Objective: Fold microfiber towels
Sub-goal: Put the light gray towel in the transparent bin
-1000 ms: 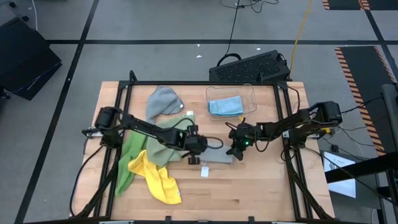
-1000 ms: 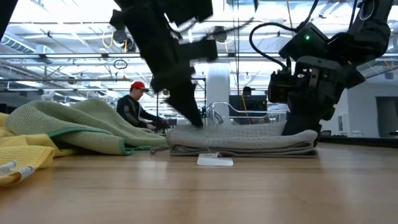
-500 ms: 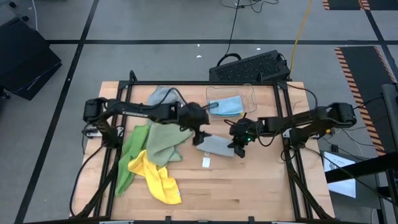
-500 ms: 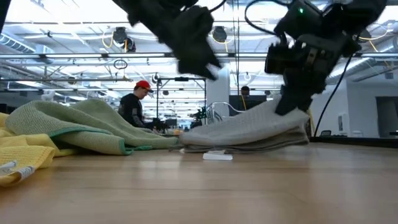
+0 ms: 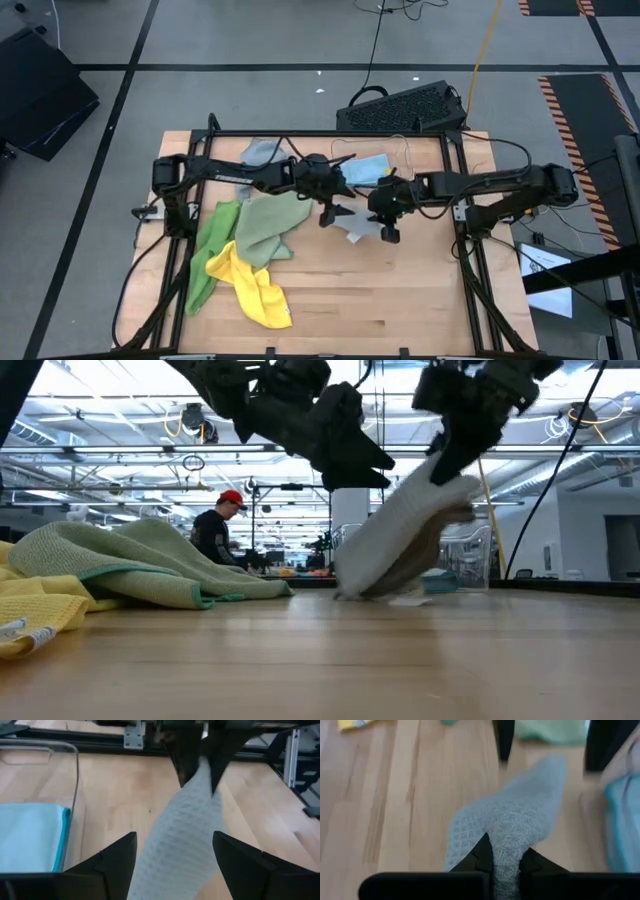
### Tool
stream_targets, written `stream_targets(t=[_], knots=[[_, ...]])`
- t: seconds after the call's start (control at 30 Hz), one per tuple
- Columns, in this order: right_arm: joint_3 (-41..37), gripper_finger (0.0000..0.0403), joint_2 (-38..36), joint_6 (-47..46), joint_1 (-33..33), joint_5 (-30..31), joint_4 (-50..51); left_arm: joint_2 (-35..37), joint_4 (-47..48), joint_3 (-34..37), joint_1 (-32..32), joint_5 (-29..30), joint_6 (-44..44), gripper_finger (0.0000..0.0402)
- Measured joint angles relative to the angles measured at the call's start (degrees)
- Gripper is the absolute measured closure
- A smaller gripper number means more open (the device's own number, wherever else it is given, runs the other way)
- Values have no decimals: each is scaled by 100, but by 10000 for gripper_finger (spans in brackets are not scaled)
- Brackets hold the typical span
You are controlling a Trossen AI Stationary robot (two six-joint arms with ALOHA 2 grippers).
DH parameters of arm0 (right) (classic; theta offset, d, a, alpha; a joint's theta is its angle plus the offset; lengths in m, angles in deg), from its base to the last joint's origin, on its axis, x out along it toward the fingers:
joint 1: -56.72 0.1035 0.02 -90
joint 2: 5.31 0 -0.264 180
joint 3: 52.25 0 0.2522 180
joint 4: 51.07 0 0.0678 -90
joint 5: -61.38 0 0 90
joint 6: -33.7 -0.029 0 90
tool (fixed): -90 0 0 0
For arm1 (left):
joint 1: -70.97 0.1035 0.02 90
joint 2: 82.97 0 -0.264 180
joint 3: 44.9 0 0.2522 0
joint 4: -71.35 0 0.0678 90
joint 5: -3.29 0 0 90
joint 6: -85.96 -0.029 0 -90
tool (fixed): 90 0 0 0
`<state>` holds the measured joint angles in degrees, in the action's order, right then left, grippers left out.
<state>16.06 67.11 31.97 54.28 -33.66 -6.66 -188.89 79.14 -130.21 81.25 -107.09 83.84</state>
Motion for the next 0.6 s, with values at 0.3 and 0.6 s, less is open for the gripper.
stream_targets(t=[0.3,0.6], knots=[[1370,387,-1,608,-778,-559,1492,391,77,-22,313,349,1475,161],[2292,387,74,866,-2023,-921,2311,1684,821,-17,612,2100,2328,196]])
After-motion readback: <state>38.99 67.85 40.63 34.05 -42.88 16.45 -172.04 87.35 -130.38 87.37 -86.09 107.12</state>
